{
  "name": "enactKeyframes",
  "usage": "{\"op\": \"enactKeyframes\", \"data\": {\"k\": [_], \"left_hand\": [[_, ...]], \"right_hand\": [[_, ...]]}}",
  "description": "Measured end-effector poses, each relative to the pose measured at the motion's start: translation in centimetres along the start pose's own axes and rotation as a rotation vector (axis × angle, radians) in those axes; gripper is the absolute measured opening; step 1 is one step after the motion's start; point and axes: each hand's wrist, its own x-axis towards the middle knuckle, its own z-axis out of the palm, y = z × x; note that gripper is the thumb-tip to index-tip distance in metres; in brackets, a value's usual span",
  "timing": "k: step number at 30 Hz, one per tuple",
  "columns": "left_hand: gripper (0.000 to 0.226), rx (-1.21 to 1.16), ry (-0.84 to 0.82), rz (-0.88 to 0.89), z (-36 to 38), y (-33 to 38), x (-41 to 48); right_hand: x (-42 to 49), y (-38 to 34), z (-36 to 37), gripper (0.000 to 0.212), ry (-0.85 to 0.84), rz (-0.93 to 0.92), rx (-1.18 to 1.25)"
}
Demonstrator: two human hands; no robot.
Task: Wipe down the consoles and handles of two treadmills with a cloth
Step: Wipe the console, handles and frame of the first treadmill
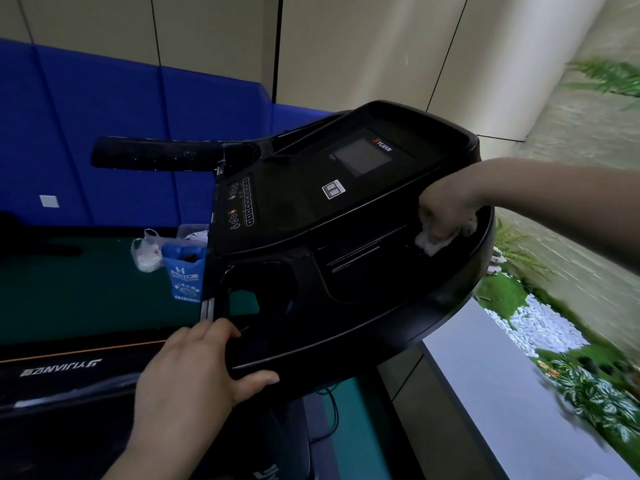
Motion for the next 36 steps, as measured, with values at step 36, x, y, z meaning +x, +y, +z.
{"op": "enactKeyframes", "data": {"k": [36], "left_hand": [[0.068, 0.005, 0.007, -0.026, 0.3, -0.1, 0.0]], "right_hand": [[4.4, -12.9, 4.1, 0.044, 0.469, -0.663, 0.166]]}}
